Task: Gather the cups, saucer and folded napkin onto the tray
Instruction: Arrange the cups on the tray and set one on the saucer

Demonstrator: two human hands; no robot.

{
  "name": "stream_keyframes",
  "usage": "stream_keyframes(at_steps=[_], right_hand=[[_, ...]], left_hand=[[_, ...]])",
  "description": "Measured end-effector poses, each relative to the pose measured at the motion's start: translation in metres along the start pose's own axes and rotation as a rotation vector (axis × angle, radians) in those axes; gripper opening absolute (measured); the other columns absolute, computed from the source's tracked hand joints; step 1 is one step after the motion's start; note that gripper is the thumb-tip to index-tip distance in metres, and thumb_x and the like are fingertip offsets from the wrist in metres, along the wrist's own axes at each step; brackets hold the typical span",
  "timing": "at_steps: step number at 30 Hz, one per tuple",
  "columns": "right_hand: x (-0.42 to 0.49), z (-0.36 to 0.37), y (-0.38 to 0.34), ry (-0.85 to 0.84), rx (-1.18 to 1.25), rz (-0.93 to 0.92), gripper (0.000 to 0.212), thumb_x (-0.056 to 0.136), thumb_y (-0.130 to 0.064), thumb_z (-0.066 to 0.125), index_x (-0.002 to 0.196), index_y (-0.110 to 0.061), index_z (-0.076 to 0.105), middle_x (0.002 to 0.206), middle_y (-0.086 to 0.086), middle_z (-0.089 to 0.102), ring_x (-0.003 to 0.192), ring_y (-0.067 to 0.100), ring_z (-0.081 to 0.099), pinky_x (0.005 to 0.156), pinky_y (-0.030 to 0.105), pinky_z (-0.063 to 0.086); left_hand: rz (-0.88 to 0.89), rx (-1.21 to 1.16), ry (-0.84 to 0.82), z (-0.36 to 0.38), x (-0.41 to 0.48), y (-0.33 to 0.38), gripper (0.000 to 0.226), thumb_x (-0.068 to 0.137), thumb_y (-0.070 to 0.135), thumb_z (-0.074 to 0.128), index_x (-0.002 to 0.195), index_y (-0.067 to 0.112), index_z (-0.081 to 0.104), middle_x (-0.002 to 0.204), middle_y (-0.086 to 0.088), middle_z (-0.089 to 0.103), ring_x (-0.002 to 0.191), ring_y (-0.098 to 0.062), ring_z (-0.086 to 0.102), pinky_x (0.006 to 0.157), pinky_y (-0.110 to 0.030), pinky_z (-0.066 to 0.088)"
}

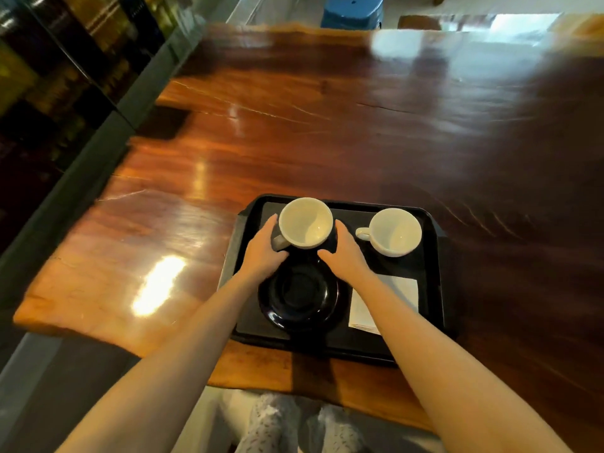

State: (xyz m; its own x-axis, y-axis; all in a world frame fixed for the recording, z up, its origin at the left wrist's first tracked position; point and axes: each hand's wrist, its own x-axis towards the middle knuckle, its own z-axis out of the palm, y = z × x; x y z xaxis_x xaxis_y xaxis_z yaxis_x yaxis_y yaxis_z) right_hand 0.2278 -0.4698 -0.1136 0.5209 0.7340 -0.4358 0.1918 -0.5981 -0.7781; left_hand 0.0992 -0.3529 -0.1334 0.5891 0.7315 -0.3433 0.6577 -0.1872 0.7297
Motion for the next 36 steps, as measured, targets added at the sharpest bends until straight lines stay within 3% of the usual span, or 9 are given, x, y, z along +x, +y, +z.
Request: stream_keyframes(at_steps=[2, 4, 10, 15, 19, 22, 24, 36], right_hand=[[0.006, 0.007, -0.001, 0.029, 0.062, -0.004, 0.070, 0.083, -0.004, 0.064, 0.143, -0.014, 0.027, 0.145, 0.008, 0.040, 0.135, 0.024, 0.037, 0.104, 0.032, 0.034], [0.008, 0.015, 0.001, 0.081, 0.107, 0.029, 0.074, 0.081, -0.009, 0.067, 0.143, -0.016, 0.026, 0.144, 0.007, 0.041, 0.133, 0.023, 0.039, 0.104, 0.034, 0.036], [0.007, 0.037, 0.001, 0.262, 0.239, 0.110, 0.069, 0.078, -0.015, 0.073, 0.135, -0.016, 0.034, 0.134, 0.006, 0.050, 0.124, 0.019, 0.049, 0.095, 0.028, 0.041], [0.008, 0.046, -0.003, 0.334, 0.281, 0.136, 0.066, 0.079, -0.018, 0.074, 0.132, -0.015, 0.035, 0.133, 0.006, 0.049, 0.121, 0.018, 0.050, 0.095, 0.028, 0.044], [0.004, 0.040, 0.001, 0.298, 0.149, 0.152, 0.058, 0.085, -0.016, 0.066, 0.135, -0.013, 0.038, 0.135, 0.006, 0.050, 0.125, 0.019, 0.049, 0.101, 0.033, 0.043], [-0.010, 0.033, 0.014, 0.271, -0.023, 0.170, 0.043, 0.094, -0.016, 0.052, 0.135, -0.011, 0.044, 0.135, 0.009, 0.052, 0.124, 0.021, 0.051, 0.101, 0.033, 0.044], [-0.018, 0.032, 0.022, 0.234, -0.095, 0.191, 0.037, 0.096, -0.016, 0.046, 0.133, -0.011, 0.048, 0.133, 0.009, 0.053, 0.121, 0.021, 0.053, 0.098, 0.030, 0.044], [-0.030, 0.037, 0.021, 0.110, -0.179, 0.209, 0.043, 0.098, -0.018, 0.044, 0.141, -0.014, 0.040, 0.141, 0.007, 0.048, 0.129, 0.021, 0.046, 0.103, 0.029, 0.040]], left_hand=[[0.044, -0.026, -0.007, -0.001, 0.010, 0.001, 0.065, 0.081, 0.003, 0.064, 0.139, 0.024, 0.042, 0.134, -0.002, 0.057, 0.126, -0.021, 0.051, 0.092, -0.029, 0.041], [0.054, -0.041, -0.008, -0.004, 0.019, -0.001, 0.055, 0.084, 0.003, 0.063, 0.133, 0.025, 0.048, 0.129, 0.000, 0.061, 0.122, -0.020, 0.054, 0.087, -0.025, 0.039], [0.158, 0.079, -0.116, -0.022, 0.048, 0.006, 0.053, 0.088, 0.000, 0.054, 0.138, 0.017, 0.047, 0.137, -0.006, 0.056, 0.129, -0.023, 0.048, 0.098, -0.031, 0.040], [0.214, 0.137, -0.214, -0.030, 0.065, 0.011, 0.061, 0.083, -0.008, 0.050, 0.137, 0.019, 0.048, 0.137, -0.003, 0.056, 0.130, -0.023, 0.047, 0.097, -0.029, 0.041], [0.132, 0.122, -0.195, -0.034, 0.056, 0.011, 0.067, 0.086, -0.004, 0.053, 0.147, 0.017, 0.033, 0.146, -0.005, 0.047, 0.134, -0.023, 0.044, 0.098, -0.027, 0.039], [0.035, 0.149, -0.058, -0.032, 0.022, -0.007, 0.055, 0.088, 0.000, 0.052, 0.141, 0.011, 0.041, 0.139, -0.010, 0.053, 0.127, -0.025, 0.051, 0.097, -0.031, 0.043], [-0.001, 0.190, -0.083, -0.024, -0.001, -0.023, 0.049, 0.090, 0.004, 0.052, 0.138, 0.009, 0.044, 0.135, -0.011, 0.056, 0.125, -0.026, 0.053, 0.100, -0.034, 0.044], [-0.071, 0.211, -0.142, -0.013, -0.025, -0.032, 0.046, 0.090, 0.002, 0.048, 0.135, 0.009, 0.049, 0.136, -0.009, 0.057, 0.126, -0.026, 0.052, 0.104, -0.036, 0.043]])
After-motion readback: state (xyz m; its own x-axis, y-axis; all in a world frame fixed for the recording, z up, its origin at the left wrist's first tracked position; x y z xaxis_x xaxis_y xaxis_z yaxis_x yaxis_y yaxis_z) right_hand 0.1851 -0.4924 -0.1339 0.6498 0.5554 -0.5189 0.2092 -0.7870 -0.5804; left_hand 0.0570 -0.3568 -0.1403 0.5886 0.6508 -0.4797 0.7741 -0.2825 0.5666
